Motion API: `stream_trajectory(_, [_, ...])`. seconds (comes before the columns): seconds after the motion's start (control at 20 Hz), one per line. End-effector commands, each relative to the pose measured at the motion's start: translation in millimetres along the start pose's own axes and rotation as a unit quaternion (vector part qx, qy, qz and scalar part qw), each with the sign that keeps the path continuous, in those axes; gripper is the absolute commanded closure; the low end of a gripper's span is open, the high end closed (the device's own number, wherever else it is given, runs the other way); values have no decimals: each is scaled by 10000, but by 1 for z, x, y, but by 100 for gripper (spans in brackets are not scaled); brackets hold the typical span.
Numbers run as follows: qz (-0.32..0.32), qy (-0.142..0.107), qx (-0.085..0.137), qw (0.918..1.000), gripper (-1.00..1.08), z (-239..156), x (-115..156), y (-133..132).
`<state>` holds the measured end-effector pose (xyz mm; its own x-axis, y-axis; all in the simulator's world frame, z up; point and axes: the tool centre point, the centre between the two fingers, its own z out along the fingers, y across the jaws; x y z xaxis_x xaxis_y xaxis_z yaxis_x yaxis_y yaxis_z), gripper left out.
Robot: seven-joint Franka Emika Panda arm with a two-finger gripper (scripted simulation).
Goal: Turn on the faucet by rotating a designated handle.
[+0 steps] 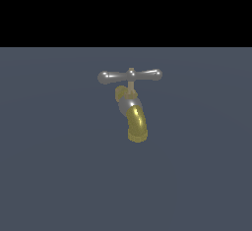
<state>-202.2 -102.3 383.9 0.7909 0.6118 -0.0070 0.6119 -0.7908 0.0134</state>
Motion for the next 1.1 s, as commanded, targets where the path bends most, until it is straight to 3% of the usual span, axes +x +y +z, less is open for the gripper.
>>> stream_trajectory(0.0, [-291, 0, -3, 9996, 108, 10, 2, 10])
stream_trajectory(0.5, [-1400, 1, -8, 9902, 108, 47, 17, 48])
stream_trajectory(1.05, [-2534, 3, -13, 9674, 108, 85, 41, 83])
